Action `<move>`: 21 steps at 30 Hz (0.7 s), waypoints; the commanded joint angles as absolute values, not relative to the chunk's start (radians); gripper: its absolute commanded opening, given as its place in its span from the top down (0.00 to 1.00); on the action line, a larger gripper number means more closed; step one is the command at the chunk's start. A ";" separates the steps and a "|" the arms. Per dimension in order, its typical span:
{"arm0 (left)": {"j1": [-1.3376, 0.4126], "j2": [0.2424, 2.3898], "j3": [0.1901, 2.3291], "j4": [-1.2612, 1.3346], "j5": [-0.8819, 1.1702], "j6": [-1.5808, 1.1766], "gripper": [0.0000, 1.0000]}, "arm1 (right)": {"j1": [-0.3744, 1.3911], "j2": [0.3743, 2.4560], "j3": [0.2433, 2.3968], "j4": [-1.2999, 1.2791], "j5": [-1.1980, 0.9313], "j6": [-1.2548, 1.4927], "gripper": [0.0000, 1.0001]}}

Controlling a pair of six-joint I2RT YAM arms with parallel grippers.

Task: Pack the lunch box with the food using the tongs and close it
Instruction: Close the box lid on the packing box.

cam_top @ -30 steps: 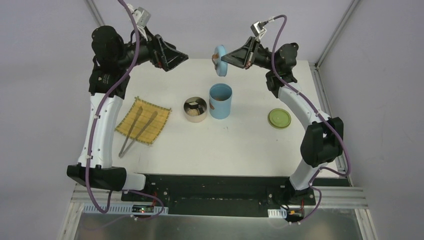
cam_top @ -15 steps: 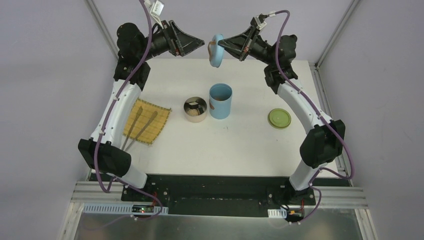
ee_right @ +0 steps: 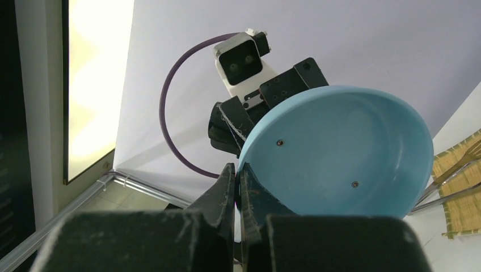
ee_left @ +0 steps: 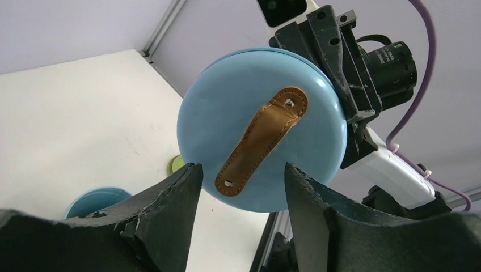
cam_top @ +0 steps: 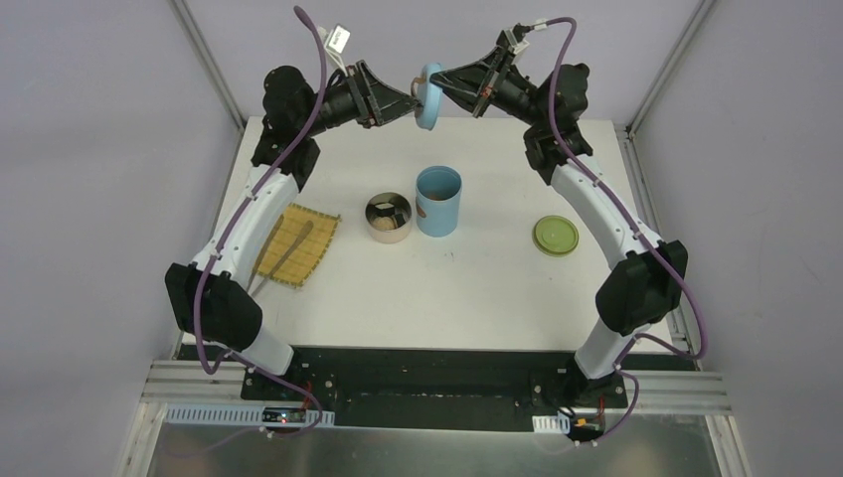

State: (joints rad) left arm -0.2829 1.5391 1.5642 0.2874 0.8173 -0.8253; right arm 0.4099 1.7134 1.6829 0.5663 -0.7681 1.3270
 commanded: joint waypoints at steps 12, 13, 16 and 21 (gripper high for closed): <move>-0.320 1.552 1.620 0.488 0.849 -0.916 0.54 | 0.412 1.646 1.677 0.626 -0.776 1.364 1.00; -0.321 1.553 1.626 0.489 0.851 -0.916 0.55 | 0.413 1.645 1.672 0.635 -0.779 1.365 1.00; -0.321 1.554 1.641 0.487 0.850 -0.913 0.57 | 0.412 1.648 1.658 0.640 -0.781 1.369 1.00; -0.322 1.554 1.661 0.460 0.847 -0.895 0.68 | 0.406 1.652 1.652 0.654 -0.786 1.372 1.00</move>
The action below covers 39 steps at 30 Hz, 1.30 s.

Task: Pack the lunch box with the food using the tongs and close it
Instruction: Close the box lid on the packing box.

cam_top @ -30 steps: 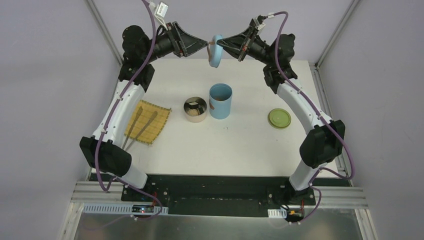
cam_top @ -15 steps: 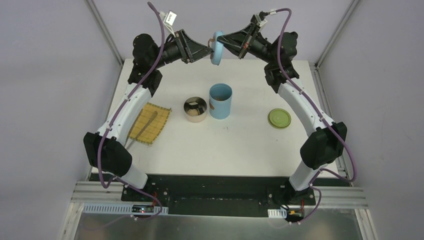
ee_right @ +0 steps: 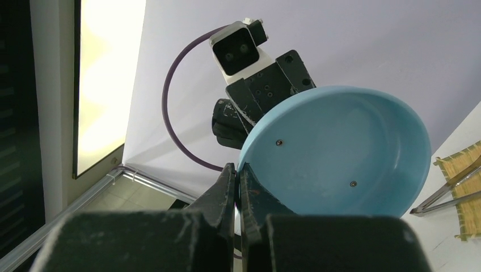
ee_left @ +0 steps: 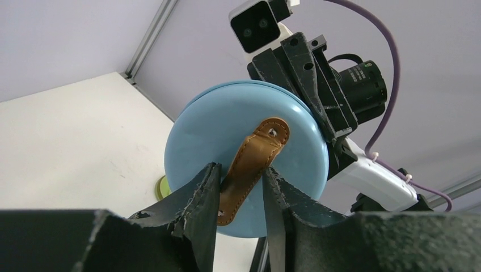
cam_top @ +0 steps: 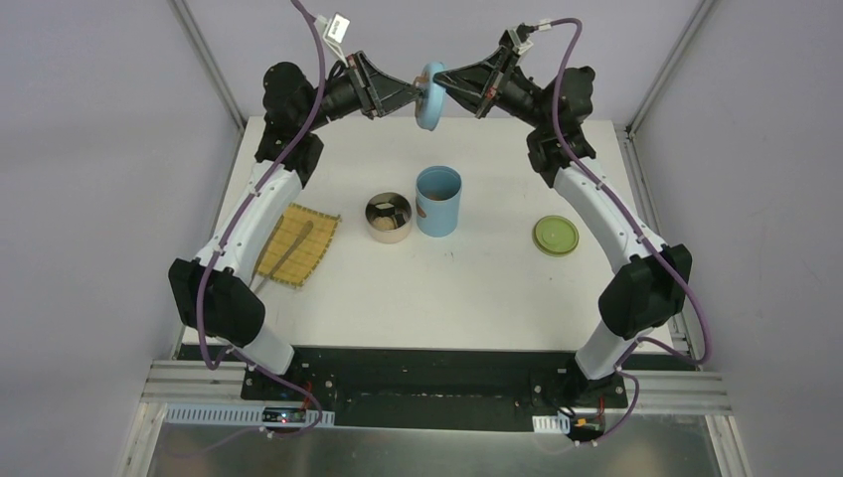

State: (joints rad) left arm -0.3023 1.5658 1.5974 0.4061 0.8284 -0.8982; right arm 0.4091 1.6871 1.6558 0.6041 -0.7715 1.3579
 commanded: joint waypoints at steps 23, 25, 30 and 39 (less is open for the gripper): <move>-0.464 1.766 2.345 -1.117 0.351 0.273 1.00 | 0.057 1.536 1.451 0.064 -0.815 0.559 0.02; -0.485 1.806 2.400 -1.189 0.295 0.323 1.00 | 0.037 1.523 1.441 0.015 -0.809 0.503 0.01; -0.606 1.846 2.386 -1.206 0.078 0.472 1.00 | 0.006 1.512 1.431 -0.061 -0.793 0.404 0.00; -0.660 2.015 2.524 -1.213 0.022 0.571 1.00 | -0.064 1.521 1.418 -0.074 -0.834 0.381 0.00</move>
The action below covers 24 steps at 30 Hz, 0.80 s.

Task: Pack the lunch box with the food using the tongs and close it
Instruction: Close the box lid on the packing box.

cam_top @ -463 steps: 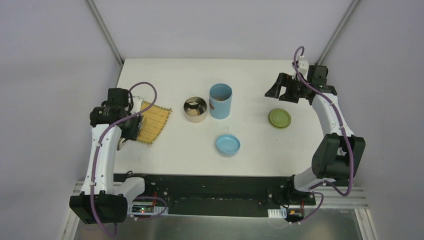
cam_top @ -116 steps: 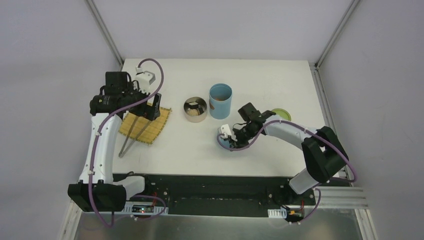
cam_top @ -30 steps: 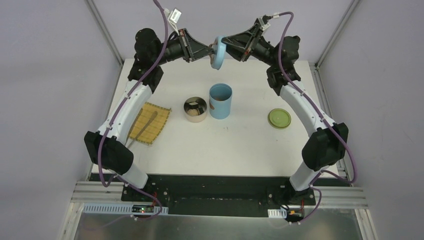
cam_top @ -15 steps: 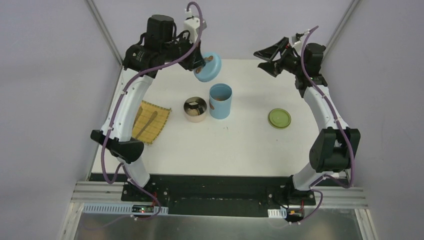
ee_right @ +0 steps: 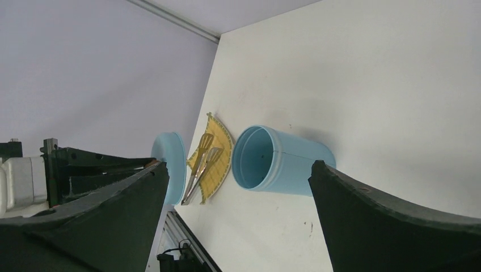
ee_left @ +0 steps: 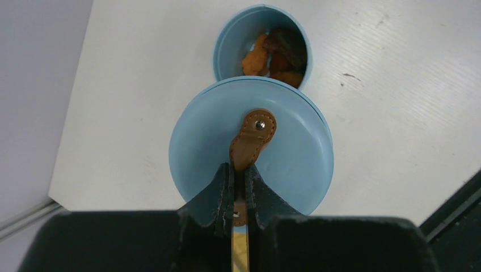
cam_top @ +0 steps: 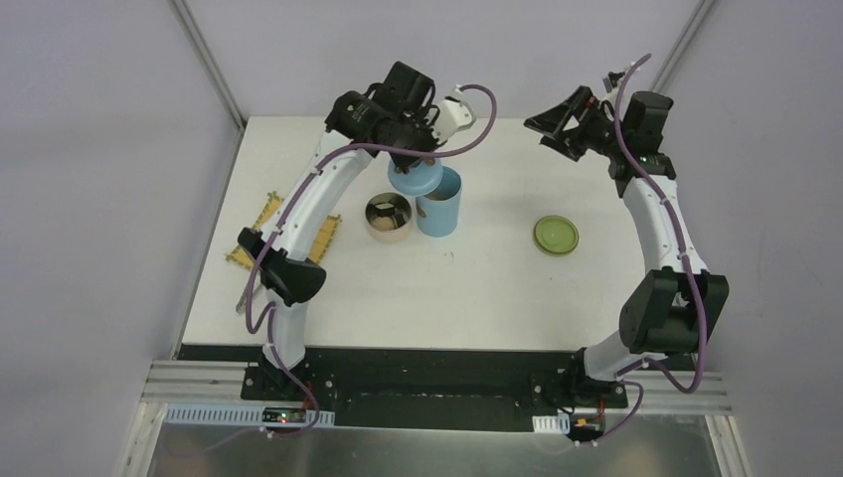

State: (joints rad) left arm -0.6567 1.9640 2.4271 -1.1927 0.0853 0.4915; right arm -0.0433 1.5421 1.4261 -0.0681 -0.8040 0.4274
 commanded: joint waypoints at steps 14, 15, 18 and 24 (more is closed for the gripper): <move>-0.663 2.135 2.490 -0.980 0.128 0.515 1.00 | -0.077 1.509 1.378 -0.072 -0.831 0.367 0.00; -0.662 2.144 2.490 -0.977 0.126 0.511 1.00 | -0.078 1.507 1.376 -0.072 -0.831 0.367 0.00; -0.658 2.167 2.490 -0.962 0.130 0.493 1.00 | -0.081 1.507 1.373 -0.070 -0.835 0.366 0.00; -0.654 2.205 2.490 -0.967 0.129 0.492 1.00 | -0.084 1.510 1.373 -0.066 -0.839 0.367 0.00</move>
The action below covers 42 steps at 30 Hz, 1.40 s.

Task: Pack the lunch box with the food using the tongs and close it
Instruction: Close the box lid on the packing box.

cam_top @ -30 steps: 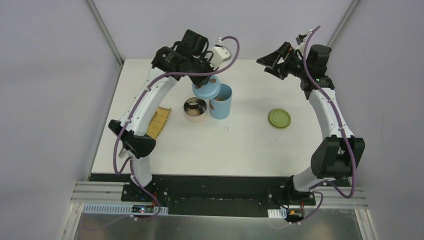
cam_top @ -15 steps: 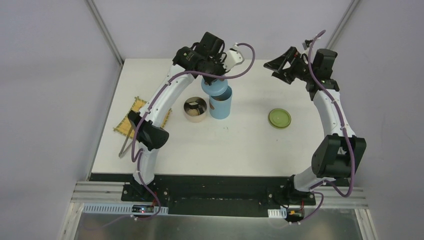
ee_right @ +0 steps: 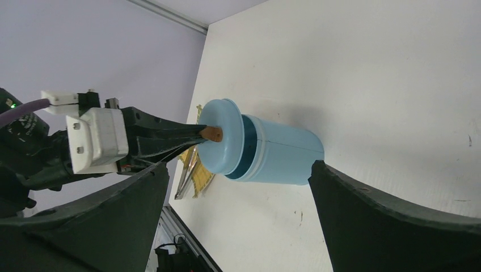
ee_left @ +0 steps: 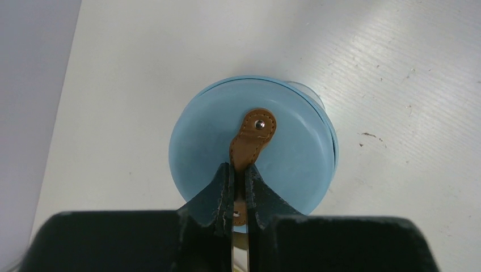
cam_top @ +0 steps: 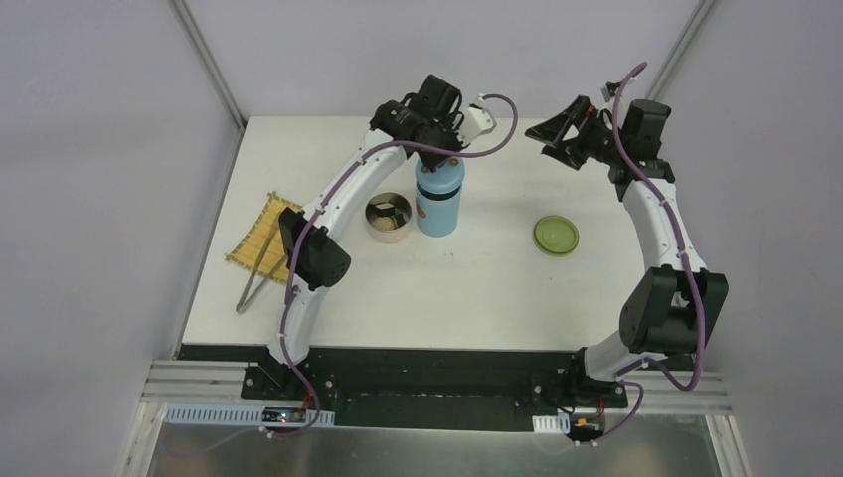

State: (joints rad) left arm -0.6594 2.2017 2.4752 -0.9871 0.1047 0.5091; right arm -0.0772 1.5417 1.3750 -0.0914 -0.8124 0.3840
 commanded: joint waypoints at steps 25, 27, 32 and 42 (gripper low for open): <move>-0.643 2.234 2.439 -1.047 0.110 0.479 1.00 | -0.098 1.539 1.383 -0.043 -0.853 0.380 0.00; -0.643 2.226 2.428 -1.052 0.101 0.487 1.00 | -0.100 1.542 1.387 -0.044 -0.854 0.380 0.00; -0.643 2.221 2.417 -1.053 0.079 0.498 1.00 | -0.101 1.547 1.386 -0.039 -0.854 0.387 0.00; -0.649 2.236 2.396 -1.046 0.107 0.480 0.84 | -0.107 1.545 1.382 -0.040 -0.856 0.385 0.00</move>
